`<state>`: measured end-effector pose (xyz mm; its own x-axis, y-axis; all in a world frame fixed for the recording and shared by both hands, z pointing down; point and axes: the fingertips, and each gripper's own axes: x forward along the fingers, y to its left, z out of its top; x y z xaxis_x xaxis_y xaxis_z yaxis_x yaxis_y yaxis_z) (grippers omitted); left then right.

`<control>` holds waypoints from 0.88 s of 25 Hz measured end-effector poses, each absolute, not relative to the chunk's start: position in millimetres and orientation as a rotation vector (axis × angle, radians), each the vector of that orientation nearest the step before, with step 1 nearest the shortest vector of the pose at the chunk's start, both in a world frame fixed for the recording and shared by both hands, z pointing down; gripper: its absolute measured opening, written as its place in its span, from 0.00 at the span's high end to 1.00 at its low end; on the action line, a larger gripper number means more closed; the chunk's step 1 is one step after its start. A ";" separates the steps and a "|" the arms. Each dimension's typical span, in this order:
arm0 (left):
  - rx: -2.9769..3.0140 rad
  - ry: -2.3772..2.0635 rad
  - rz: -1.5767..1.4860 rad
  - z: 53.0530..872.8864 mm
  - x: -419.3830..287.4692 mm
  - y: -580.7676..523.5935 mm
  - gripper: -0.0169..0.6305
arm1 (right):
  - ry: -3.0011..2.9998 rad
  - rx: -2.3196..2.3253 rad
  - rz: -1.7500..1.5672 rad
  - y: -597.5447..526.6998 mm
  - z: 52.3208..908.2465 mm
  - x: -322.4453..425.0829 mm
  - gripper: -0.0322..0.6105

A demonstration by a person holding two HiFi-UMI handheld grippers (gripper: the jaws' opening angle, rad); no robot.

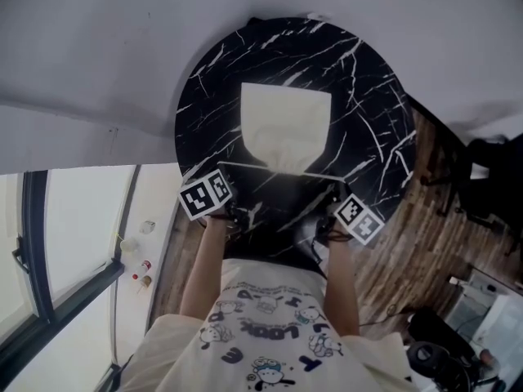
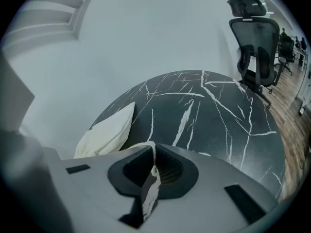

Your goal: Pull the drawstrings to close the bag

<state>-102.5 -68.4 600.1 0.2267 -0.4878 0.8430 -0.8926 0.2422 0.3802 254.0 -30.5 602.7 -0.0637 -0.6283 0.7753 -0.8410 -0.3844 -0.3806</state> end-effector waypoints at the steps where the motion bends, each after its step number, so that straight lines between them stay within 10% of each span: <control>1: 1.395 -1.423 0.467 599.9 -104.1 -69.0 0.91 | -1.583 1.990 1.423 -29.9 603.5 255.0 0.92; 18: 1.564 -1.428 0.761 605.0 -103.1 -64.4 0.91 | -1.630 1.869 1.270 -26.7 599.8 255.1 0.91; 22: 1.596 -1.333 0.773 609.5 -95.0 -52.7 0.89 | -1.658 1.750 1.245 -20.2 603.2 243.4 0.61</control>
<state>-95.0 -52.7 609.5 0.2264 -0.4154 0.8810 -0.9710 -0.0248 0.2378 243.4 -20.2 603.2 -0.1153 -0.5618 0.8192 -0.9433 -0.1966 -0.2676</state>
